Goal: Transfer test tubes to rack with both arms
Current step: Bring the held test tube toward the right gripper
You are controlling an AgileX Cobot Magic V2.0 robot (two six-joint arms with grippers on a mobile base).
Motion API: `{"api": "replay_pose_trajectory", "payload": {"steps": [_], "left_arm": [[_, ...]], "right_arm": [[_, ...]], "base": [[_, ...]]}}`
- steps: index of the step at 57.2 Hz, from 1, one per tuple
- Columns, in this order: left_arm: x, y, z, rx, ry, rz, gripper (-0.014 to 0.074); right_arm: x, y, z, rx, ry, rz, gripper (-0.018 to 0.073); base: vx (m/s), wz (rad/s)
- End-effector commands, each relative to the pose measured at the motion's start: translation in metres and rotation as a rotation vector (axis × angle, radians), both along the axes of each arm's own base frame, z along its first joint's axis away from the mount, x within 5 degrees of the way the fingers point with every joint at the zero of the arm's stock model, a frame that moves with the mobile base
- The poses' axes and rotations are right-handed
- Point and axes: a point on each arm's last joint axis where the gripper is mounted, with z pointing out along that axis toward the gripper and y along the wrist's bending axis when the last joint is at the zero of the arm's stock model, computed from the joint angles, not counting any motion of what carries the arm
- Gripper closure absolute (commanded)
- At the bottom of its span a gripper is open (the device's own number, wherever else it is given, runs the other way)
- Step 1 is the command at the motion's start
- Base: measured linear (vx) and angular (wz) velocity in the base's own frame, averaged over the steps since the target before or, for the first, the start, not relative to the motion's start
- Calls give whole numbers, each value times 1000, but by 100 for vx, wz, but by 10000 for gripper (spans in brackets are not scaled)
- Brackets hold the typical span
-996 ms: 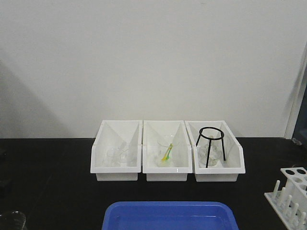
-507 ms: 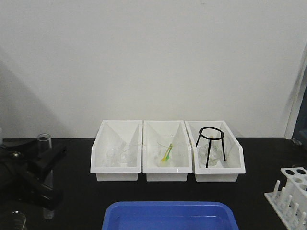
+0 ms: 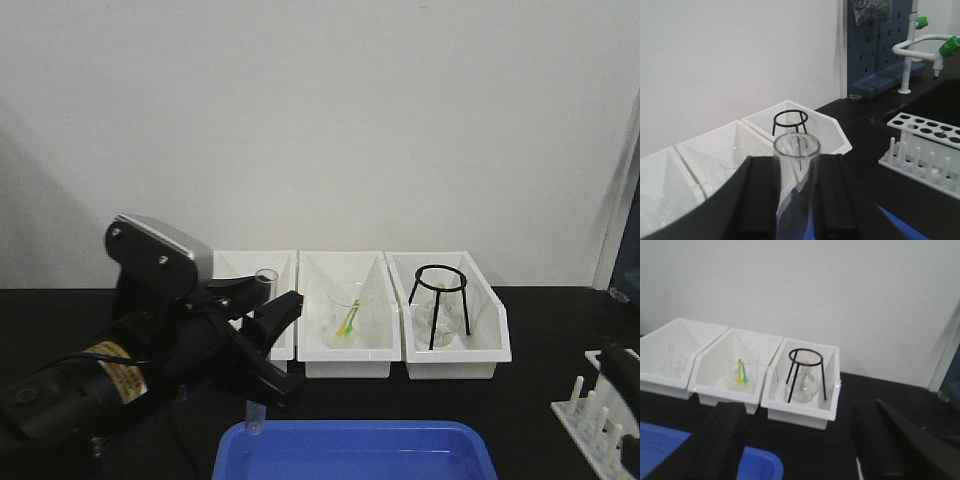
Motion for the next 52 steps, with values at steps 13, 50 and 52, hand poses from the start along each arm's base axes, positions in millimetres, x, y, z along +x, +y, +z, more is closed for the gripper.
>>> {"api": "replay_pose_trajectory", "payload": {"steps": [13, 50, 52], "left_arm": [[1, -18, 31, -137, -116, -43, 617], [-1, -21, 32, -172, -108, -67, 617], [-1, -21, 32, -172, -108, -67, 617]], "right_arm": [[35, 52, -6, 15, -94, 235, 104], [67, 137, -50, 232, -217, 542, 117], [68, 139, -52, 240, -225, 559, 117]], "base": [[0, 0], [0, 0], [0, 0]]}}
